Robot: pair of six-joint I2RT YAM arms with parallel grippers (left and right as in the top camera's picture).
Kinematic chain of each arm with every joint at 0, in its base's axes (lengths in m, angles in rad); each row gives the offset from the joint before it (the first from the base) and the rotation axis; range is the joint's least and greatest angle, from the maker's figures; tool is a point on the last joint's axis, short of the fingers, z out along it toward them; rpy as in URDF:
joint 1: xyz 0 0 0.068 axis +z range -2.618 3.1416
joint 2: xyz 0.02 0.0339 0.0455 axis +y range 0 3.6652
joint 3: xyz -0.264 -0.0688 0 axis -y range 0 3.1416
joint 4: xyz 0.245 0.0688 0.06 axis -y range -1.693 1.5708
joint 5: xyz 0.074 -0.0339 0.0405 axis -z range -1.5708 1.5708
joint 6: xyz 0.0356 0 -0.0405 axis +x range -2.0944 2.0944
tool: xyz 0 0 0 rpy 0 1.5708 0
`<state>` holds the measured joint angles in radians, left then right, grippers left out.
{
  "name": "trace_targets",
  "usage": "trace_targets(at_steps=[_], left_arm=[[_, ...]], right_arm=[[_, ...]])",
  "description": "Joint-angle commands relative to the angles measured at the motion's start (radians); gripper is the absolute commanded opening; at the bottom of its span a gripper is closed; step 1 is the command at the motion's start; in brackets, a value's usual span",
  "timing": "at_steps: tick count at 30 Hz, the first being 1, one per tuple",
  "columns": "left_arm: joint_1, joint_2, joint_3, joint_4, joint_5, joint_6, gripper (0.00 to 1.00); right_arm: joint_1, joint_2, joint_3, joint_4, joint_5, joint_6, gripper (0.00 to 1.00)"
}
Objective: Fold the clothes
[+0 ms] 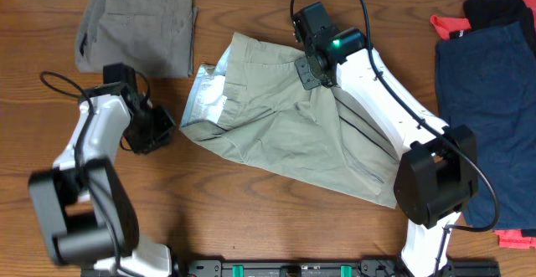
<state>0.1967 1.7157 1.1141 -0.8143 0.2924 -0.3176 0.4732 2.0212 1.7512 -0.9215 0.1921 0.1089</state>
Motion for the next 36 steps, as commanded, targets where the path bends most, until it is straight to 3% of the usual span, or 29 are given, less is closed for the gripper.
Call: trace_targets(at_steps=[1, 2, 5, 13, 29, 33, 36], left_arm=[[-0.045, -0.109, 0.011, 0.029, 0.093, 0.06, 0.52], [-0.059, -0.126, 0.011, 0.043, 0.092, 0.06, 0.72], [-0.1, -0.143, 0.011, 0.097, 0.093, 0.063, 0.8], [-0.206, -0.057, 0.01, 0.235, 0.08, 0.071, 0.85], [-0.209, 0.114, 0.01, 0.333, 0.072, 0.24, 0.85], [-0.209, 0.114, 0.01, 0.318, 0.117, 0.262, 0.84], [-0.209, 0.114, 0.009, 0.285, 0.116, 0.276, 0.77]], right_arm=[[-0.016, -0.013, 0.019, 0.013, 0.017, 0.062, 0.04], [-0.018, -0.013, 0.019, 0.018, 0.013, 0.077, 0.03], [-0.029, -0.013, 0.019, 0.027, -0.008, 0.1, 0.01], [-0.067, -0.014, 0.022, 0.012, -0.076, 0.1, 0.01], [-0.066, -0.014, 0.022, -0.01, -0.077, 0.092, 0.01], [-0.066, -0.014, 0.022, -0.011, -0.077, 0.093, 0.01], [-0.067, -0.014, 0.022, -0.011, -0.077, 0.092, 0.02]])
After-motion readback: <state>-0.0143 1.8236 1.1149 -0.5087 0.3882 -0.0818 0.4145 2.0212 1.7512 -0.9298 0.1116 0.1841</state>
